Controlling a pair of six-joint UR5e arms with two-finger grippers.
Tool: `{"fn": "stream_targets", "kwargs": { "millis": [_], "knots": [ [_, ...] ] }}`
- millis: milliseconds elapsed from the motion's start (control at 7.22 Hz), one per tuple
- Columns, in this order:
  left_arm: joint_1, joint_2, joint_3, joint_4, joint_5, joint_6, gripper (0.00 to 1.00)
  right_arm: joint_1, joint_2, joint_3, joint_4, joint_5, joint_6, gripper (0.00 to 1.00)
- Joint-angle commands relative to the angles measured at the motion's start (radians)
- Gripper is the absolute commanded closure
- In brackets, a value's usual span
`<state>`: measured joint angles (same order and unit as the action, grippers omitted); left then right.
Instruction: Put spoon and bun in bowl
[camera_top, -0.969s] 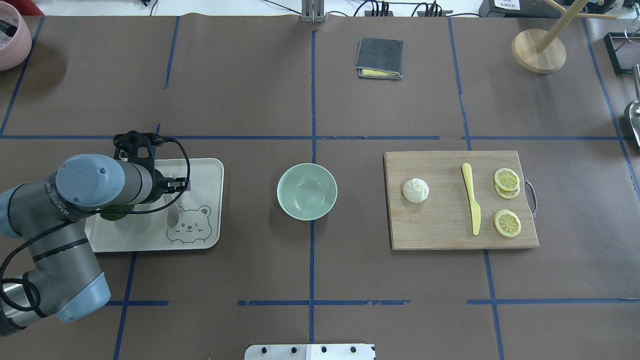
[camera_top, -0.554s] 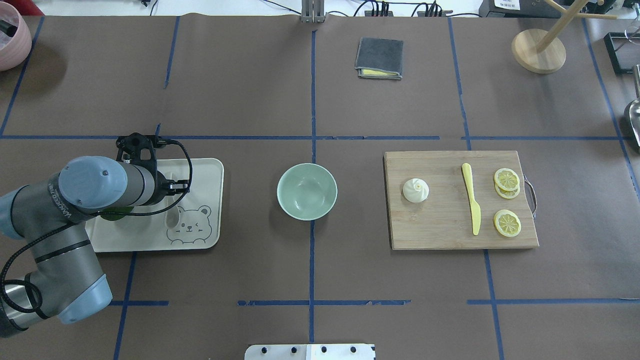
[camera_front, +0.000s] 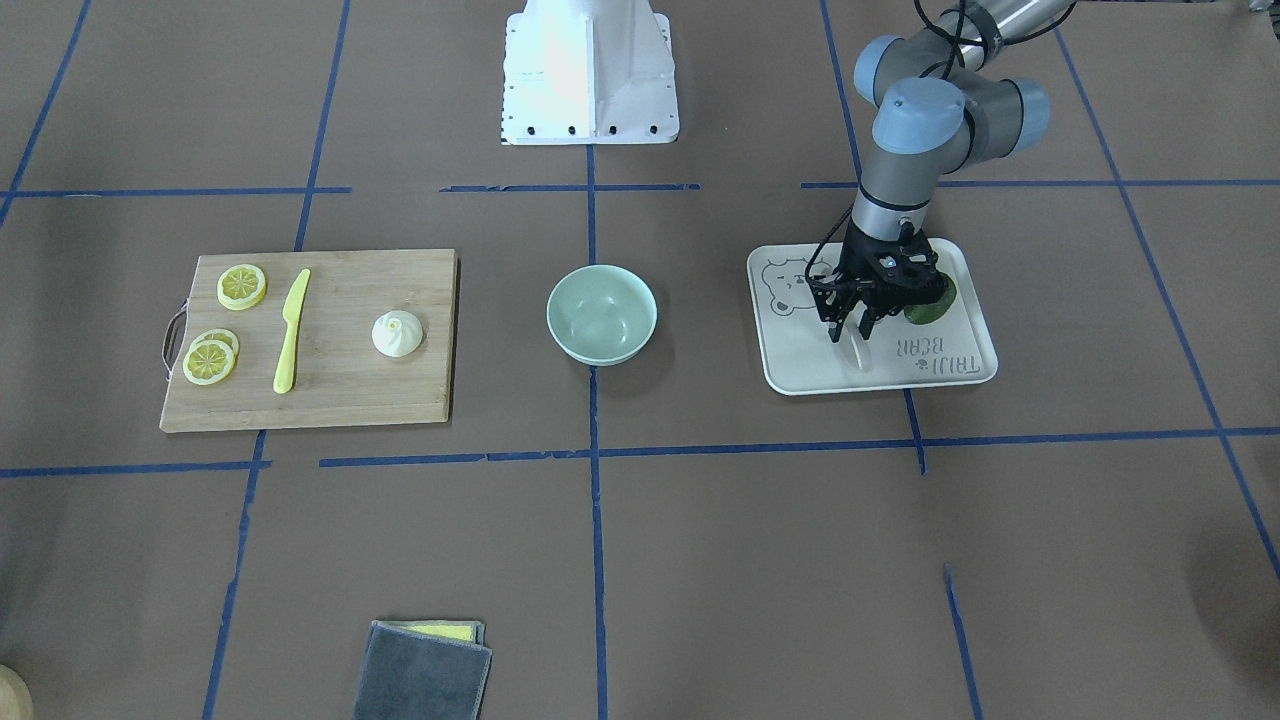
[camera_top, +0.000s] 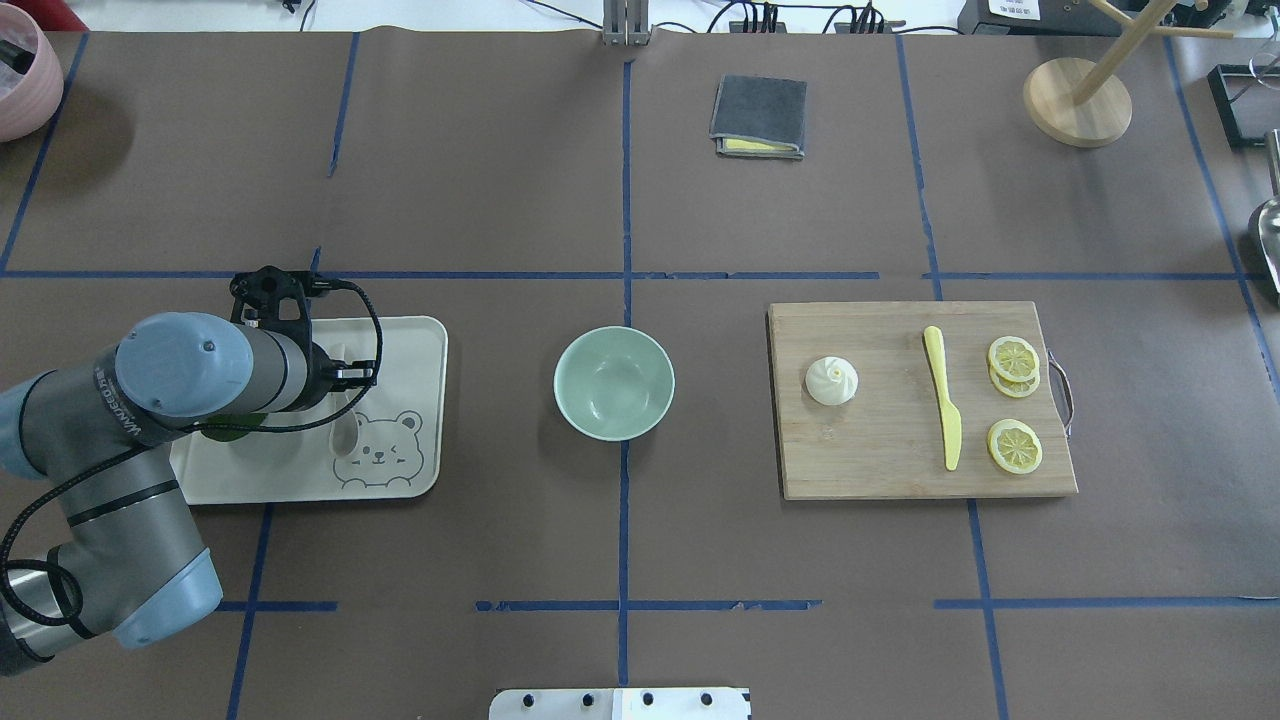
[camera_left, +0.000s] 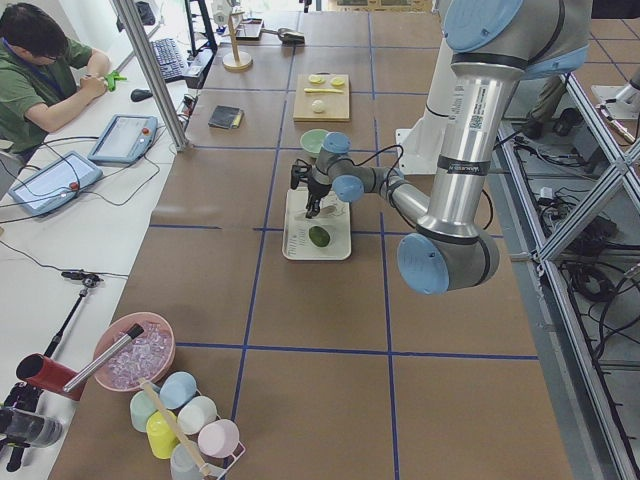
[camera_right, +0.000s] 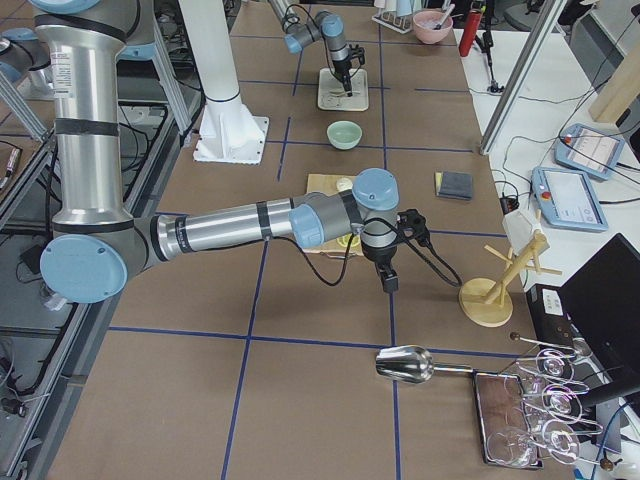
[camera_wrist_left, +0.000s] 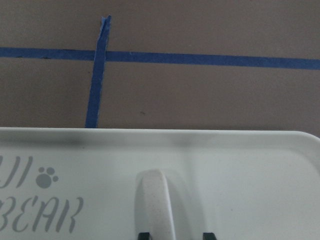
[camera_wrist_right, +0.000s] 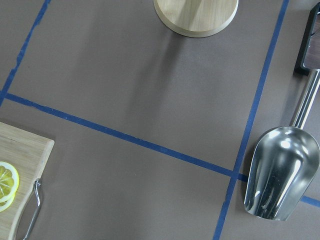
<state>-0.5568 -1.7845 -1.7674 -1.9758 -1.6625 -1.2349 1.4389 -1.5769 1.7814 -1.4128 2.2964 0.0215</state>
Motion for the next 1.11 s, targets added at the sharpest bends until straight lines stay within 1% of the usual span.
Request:
{"fn": "stream_targets", "kwargs": {
  "millis": [0,138,277,415,692,831,969],
  "knots": [
    [-0.002,0.005,-0.001,0.0,0.001,0.0,0.53,0.0,0.0,0.0,0.0,0.0,0.0,0.0],
    [0.0,0.005,-0.001,0.0,0.001,0.0,0.54,0.0,0.0,0.001,0.0,0.0,0.0,0.0],
    [-0.002,0.005,-0.001,0.0,0.001,-0.002,0.71,0.0,0.0,0.001,0.0,0.0,0.0,0.0],
    [-0.002,0.005,-0.001,0.0,0.001,-0.002,1.0,0.0,0.0,0.001,0.0,0.0,0.0,0.0],
    [-0.003,0.005,-0.017,0.0,0.001,0.0,1.0,0.0,0.0,0.001,-0.001,0.0,0.0,0.0],
    [-0.006,-0.002,-0.055,0.02,0.0,-0.002,1.0,0.0,0.0,0.0,0.0,0.0,0.0,0.0],
    [-0.002,-0.036,-0.108,0.134,-0.003,-0.009,1.0,0.0,0.0,0.001,0.0,0.0,0.0,0.0]
  ]
}}
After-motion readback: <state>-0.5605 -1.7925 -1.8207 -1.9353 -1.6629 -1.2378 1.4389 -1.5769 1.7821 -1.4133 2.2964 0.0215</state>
